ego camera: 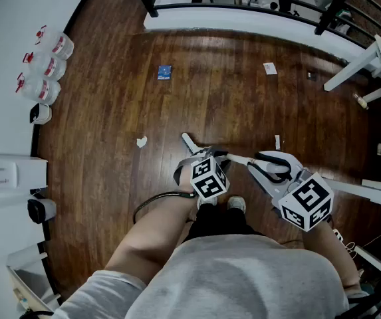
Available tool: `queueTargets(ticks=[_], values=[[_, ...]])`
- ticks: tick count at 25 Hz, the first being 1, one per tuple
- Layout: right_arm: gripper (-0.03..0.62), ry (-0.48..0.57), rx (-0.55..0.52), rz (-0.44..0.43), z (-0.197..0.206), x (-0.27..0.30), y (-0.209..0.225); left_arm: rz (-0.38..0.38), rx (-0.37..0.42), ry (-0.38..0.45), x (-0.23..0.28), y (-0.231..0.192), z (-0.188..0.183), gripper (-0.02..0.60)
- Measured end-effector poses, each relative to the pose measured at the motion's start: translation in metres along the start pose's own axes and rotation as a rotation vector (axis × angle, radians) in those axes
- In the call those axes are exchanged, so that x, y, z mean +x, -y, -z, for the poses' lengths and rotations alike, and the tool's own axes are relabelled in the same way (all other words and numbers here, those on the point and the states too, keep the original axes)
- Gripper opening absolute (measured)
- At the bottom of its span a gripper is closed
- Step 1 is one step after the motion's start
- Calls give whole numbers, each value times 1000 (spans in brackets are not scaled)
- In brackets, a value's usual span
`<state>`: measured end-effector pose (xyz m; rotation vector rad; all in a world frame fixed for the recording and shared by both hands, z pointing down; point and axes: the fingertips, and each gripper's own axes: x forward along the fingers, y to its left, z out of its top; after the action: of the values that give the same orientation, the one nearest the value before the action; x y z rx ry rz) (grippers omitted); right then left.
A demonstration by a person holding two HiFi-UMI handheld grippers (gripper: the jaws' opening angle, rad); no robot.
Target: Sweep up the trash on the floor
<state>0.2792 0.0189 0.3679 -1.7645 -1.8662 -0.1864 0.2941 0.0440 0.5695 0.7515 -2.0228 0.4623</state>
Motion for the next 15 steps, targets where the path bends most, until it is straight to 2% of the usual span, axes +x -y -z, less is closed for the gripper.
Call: queueTargets(ticks=[4, 8, 15], values=[[107, 2, -35, -42, -5, 4, -6, -58, -34, 10, -7, -4, 4, 71], [107, -11, -105, -121, -13, 15, -26, -122, -92, 9, -22, -6, 19, 67], [109, -12, -182, -281, -39, 82, -72, -237, -253, 17, -61, -35, 85, 69]])
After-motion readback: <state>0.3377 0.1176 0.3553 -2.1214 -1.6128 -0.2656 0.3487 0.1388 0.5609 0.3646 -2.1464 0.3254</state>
